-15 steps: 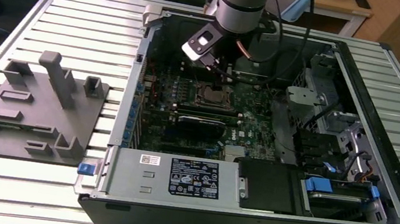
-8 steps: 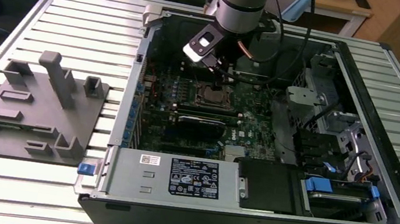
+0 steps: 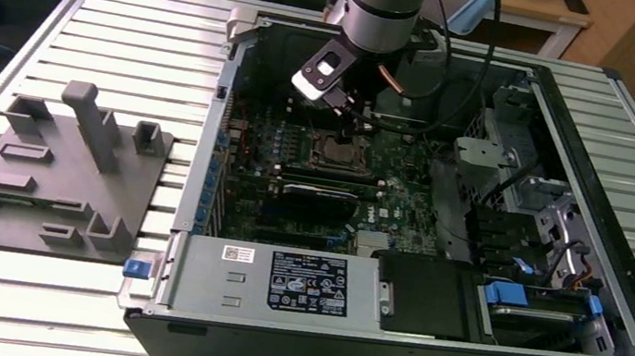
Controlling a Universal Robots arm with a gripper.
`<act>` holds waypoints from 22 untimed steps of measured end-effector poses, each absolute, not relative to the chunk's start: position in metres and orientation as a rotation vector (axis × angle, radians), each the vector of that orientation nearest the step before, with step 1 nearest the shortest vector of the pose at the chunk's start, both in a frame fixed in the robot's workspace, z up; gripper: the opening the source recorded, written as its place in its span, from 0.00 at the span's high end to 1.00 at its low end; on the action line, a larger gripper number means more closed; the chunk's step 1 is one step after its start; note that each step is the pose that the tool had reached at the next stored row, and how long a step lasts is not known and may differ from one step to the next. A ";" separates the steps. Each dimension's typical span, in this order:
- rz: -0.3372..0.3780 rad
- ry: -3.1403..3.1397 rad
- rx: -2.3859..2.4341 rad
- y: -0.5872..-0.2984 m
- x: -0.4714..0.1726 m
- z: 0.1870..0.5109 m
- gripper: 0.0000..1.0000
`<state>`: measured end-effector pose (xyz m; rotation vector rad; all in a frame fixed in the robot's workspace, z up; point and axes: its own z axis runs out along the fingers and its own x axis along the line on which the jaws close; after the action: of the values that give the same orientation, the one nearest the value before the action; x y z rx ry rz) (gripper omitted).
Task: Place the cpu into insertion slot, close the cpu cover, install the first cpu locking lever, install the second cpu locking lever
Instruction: 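Close the cpu cover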
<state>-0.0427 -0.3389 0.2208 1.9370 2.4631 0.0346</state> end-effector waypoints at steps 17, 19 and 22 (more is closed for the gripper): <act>0.035 2.490 1.902 -0.339 -0.043 0.221 0.89; 0.035 2.499 1.891 -0.339 -0.043 0.221 0.89; 0.035 2.500 1.891 -0.339 -0.043 0.221 0.89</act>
<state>-0.0427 -0.3389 0.2207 1.8905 2.4995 0.0350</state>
